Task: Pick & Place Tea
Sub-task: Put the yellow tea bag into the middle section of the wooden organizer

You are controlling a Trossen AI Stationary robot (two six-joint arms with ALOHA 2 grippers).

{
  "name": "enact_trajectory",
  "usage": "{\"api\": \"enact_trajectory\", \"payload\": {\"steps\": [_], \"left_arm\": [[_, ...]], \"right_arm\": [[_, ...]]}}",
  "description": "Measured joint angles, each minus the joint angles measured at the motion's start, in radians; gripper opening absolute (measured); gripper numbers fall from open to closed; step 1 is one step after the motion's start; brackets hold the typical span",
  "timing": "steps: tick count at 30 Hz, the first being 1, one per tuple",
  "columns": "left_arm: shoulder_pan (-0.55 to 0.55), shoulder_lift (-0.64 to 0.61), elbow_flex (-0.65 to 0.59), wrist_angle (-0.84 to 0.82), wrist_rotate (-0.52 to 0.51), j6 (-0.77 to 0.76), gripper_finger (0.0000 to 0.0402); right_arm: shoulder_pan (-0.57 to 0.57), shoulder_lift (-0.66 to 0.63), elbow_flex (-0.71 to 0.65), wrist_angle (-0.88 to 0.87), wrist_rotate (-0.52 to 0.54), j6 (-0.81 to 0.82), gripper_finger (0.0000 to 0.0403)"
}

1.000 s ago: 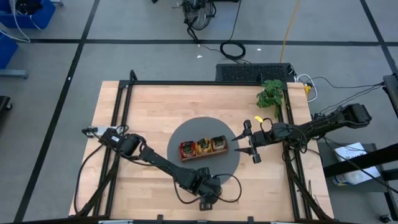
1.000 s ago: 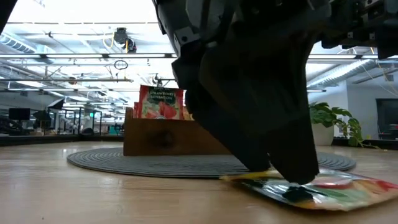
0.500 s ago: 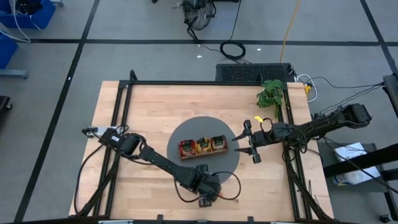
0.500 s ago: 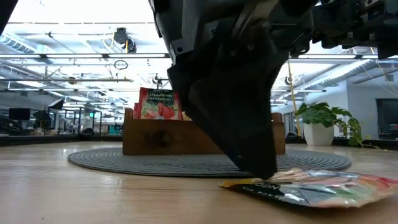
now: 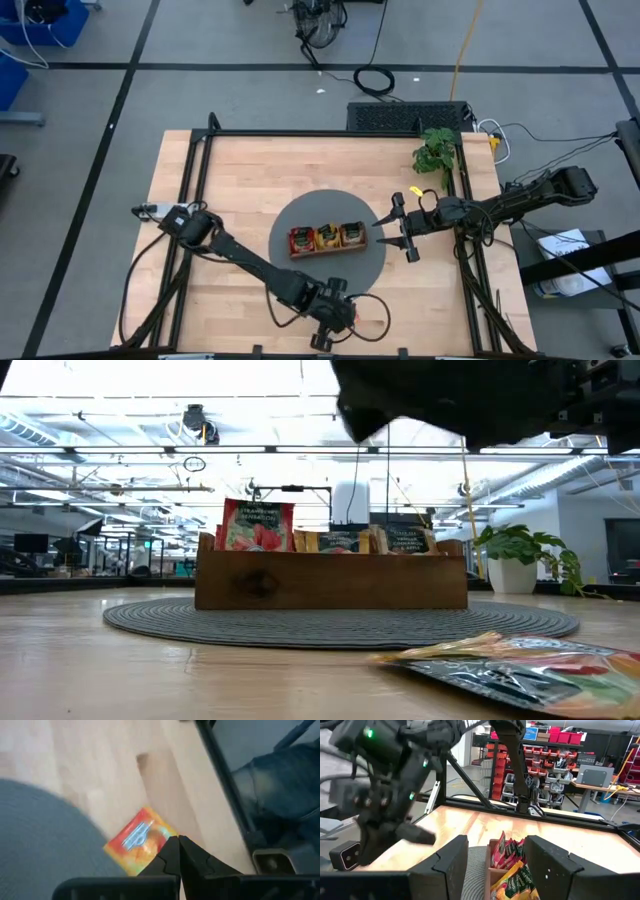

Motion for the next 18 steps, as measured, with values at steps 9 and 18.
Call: {"api": "enact_trajectory", "payload": {"steps": [9,18], "left_arm": [[0.014,0.078,-0.005,0.189,0.090,0.012,0.0001],[0.035,0.110,-0.005,0.143,0.179,-0.095,0.0001]], "right_arm": [[0.000,0.000,0.000,0.007,0.000,0.000,0.0180],[0.000,0.000,0.000,0.003,0.000,0.004,0.0180]]}}
